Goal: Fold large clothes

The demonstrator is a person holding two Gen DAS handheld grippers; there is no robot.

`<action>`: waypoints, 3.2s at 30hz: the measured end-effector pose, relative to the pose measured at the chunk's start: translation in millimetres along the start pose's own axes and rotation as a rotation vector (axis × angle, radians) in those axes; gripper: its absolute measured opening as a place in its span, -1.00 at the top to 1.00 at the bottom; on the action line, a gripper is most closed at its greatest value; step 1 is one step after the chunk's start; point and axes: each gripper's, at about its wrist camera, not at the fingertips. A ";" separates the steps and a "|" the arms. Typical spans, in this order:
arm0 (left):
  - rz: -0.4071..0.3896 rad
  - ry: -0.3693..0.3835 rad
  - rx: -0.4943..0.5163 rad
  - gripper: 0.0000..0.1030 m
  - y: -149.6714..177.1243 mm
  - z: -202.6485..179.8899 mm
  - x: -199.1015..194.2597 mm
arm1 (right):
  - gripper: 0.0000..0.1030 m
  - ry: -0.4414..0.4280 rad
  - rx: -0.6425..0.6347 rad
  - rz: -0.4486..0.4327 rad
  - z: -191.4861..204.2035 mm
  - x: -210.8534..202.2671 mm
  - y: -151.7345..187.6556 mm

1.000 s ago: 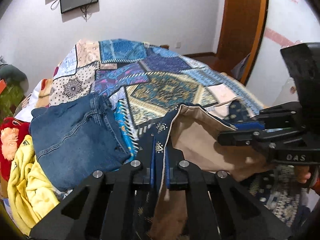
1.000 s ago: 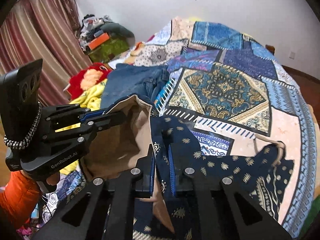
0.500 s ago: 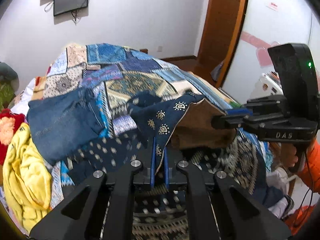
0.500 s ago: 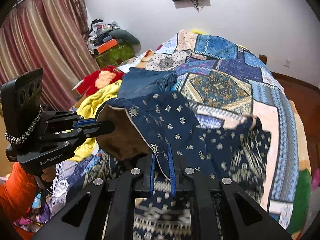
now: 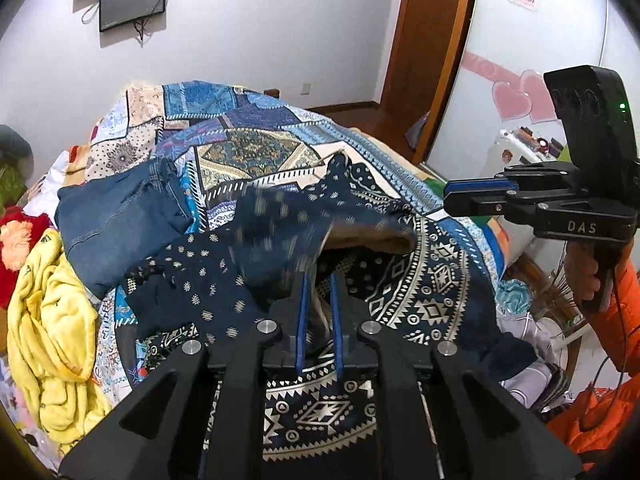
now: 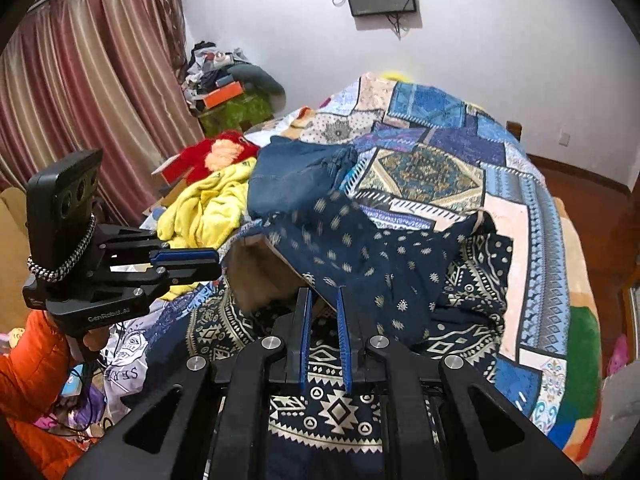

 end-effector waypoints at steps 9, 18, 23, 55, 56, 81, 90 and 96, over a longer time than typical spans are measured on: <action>-0.030 -0.081 -0.019 0.38 -8.5 13.5 7.2 | 0.81 0.108 0.005 -0.016 -10.8 10.0 -14.8; 0.119 -0.060 -0.072 0.17 -10.5 34.1 86.7 | 0.81 0.108 0.093 0.178 -51.2 92.0 -7.0; 0.227 -0.022 -0.069 0.15 15.3 23.7 125.2 | 0.81 0.153 0.117 0.293 -75.6 121.5 25.4; 0.206 -0.104 -0.065 -0.15 66.8 5.4 109.5 | -0.99 0.337 0.304 0.206 -127.9 32.5 95.1; 0.208 -0.092 -0.075 -0.16 65.3 9.8 105.7 | -0.99 0.311 0.340 0.191 -133.4 26.7 95.1; 0.370 -0.074 -0.603 -0.33 81.5 216.7 192.5 | -0.75 0.179 0.478 0.129 -237.7 97.3 8.0; 0.353 0.071 -0.702 -0.36 87.8 239.5 234.8 | -0.53 0.100 0.477 0.131 -259.6 131.2 -7.0; 0.316 0.070 -0.699 -0.06 85.6 234.4 236.0 | 0.42 0.143 0.376 0.172 -252.4 153.3 -18.9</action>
Point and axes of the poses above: each gripper's, at about its wrist camera, not at the fingertips, and x roughly the way its jaws point, z to its left, y to its underside, and after that the axes turned 14 degrees about -y, right-handed
